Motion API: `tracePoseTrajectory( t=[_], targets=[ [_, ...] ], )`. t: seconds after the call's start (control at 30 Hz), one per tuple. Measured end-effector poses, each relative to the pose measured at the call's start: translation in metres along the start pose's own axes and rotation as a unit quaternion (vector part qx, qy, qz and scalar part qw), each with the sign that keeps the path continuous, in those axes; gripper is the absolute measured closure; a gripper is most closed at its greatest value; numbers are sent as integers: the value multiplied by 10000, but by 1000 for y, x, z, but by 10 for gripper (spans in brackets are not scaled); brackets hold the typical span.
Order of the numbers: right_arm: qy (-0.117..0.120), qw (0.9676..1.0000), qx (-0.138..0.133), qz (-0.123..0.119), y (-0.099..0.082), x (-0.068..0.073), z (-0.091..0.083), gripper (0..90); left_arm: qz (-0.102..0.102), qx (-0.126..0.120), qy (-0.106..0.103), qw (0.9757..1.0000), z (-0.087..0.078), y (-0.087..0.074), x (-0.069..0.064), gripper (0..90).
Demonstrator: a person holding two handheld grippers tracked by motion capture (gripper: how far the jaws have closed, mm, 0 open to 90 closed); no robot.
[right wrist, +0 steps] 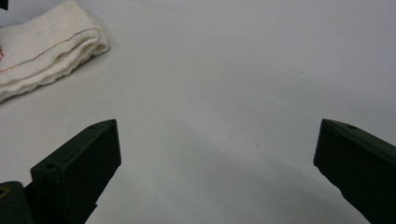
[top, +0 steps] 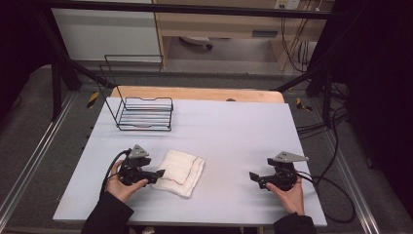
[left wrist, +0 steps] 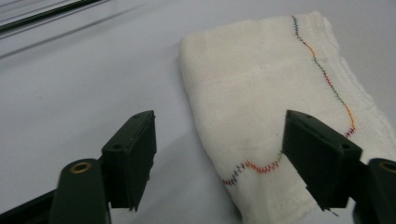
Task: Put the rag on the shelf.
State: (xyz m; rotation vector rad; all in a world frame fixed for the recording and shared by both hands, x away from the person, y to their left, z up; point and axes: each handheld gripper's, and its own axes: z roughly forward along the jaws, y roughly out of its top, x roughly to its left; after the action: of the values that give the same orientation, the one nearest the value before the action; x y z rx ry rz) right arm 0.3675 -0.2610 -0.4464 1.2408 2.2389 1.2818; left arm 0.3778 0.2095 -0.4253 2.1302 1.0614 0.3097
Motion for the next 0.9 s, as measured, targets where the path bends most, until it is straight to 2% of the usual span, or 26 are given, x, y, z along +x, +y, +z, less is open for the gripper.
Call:
tracePoseTrajectory(
  t=[0.13, 0.2, 0.43, 0.53, 0.57, 0.7, 0.77, 0.83, 0.9],
  targets=[
    [-6, 10000, 17, 1, 0, 0, 0, 12, -51, 154, -219, 9996, 11, 11, 6, 183],
    [-17, 10000, 16, -5, 0, 0, 0, 12, -46, 58, -278, 9996, 15, 18, 8, 170],
    [-15, 10000, 62, 1, 0, 1, 1, 12, -162, -134, -51, 9998, 26, 36, 14, 194],
    [-11, 10000, 70, -5, 0, 0, 1, 12, -228, -146, 59, 9996, 36, 39, 17, 276],
    [-20, 10000, 67, -10, 0, 0, 2, 12, -311, -152, 35, 9994, 39, 39, 19, 341],
    [-10, 10000, 92, -7, -1, 1, 2, 12, -386, -19, 53, 9992, 51, 37, 21, 416],
    [-19, 9999, 99, -7, -1, 1, 2, 12, -333, 76, 59, 9994, 53, 36, 23, 454],
    [-27, 10000, 95, -6, -1, 1, 2, 13, -394, 56, 0, 9992, 54, 36, 25, 522],
    [-28, 9999, 100, -12, -1, 1, 2, 13, -446, 49, -49, 9990, 57, 35, 27, 539]
  ],
)
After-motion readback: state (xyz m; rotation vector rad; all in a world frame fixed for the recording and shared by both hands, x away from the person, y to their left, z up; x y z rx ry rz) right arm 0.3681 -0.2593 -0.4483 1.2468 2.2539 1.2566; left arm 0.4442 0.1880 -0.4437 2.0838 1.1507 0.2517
